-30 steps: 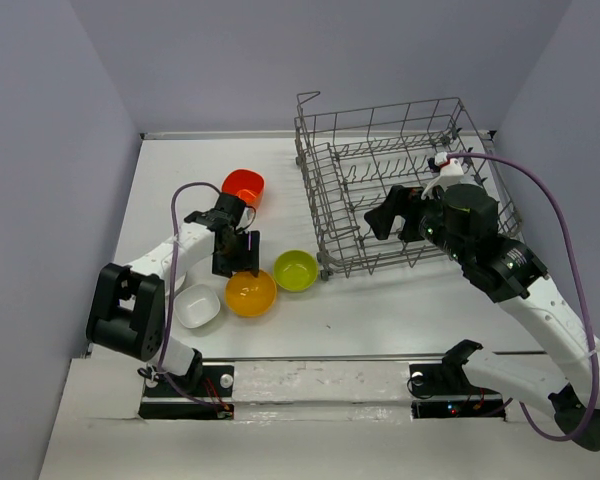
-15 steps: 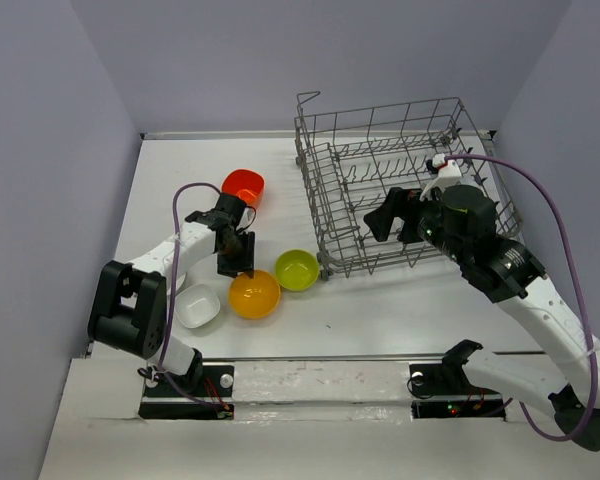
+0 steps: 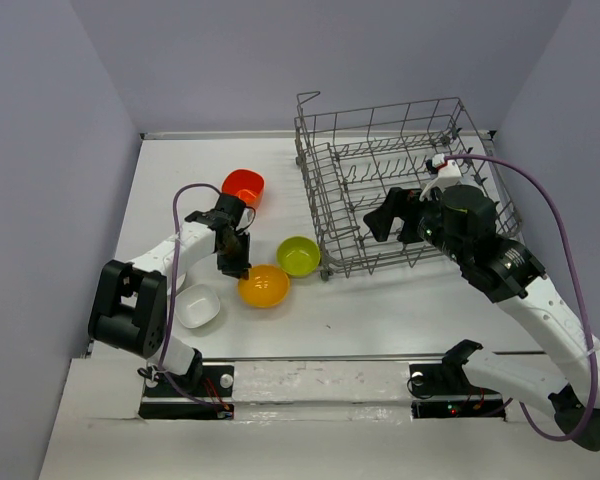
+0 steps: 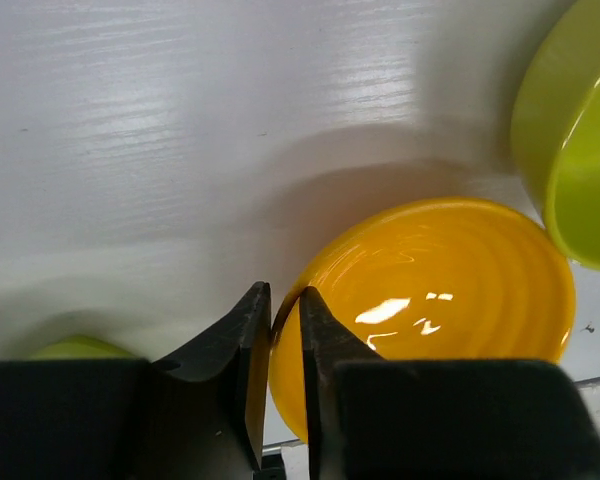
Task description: Load the bowls into the dish rack
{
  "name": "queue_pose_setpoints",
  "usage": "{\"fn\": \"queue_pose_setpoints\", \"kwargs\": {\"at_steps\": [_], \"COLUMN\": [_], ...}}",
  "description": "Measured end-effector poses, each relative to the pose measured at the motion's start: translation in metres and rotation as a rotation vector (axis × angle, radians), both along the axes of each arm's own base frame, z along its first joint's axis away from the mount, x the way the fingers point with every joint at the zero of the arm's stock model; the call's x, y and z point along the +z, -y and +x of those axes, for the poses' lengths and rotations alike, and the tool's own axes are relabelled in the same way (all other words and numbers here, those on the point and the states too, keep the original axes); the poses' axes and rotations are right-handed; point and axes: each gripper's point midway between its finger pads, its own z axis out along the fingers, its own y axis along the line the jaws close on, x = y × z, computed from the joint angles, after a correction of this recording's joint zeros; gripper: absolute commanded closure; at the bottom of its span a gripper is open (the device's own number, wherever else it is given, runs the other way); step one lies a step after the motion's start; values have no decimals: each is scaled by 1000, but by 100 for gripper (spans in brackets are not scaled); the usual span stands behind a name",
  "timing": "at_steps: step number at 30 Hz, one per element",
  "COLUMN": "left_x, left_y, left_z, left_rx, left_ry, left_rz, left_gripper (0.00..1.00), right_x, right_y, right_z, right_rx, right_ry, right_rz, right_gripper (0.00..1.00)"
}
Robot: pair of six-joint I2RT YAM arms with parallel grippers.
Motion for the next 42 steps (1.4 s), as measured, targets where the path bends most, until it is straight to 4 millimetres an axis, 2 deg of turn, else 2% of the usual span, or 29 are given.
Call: {"fn": "queue_pose_setpoints", "kwargs": {"at_steps": [10, 15, 25, 42], "left_x": [1, 1, 5, 35], "left_y": [2, 2, 4, 12], "left_z": [1, 1, 1, -5], "left_rx": [8, 8, 9, -30], "left_ry": [-2, -3, 2, 79], "left_rz": [-22, -27, -47, -96], "left_gripper": [89, 100, 100, 100], "right_x": [0, 0, 0, -10], "right_y": [0, -1, -1, -5], "right_z": [0, -1, -1, 4], "right_rx": [3, 5, 7, 8], "right_ry": [-1, -1, -2, -26], "right_rz": [1, 1, 2, -20], "right_gripper": [0, 0, 0, 0]}}
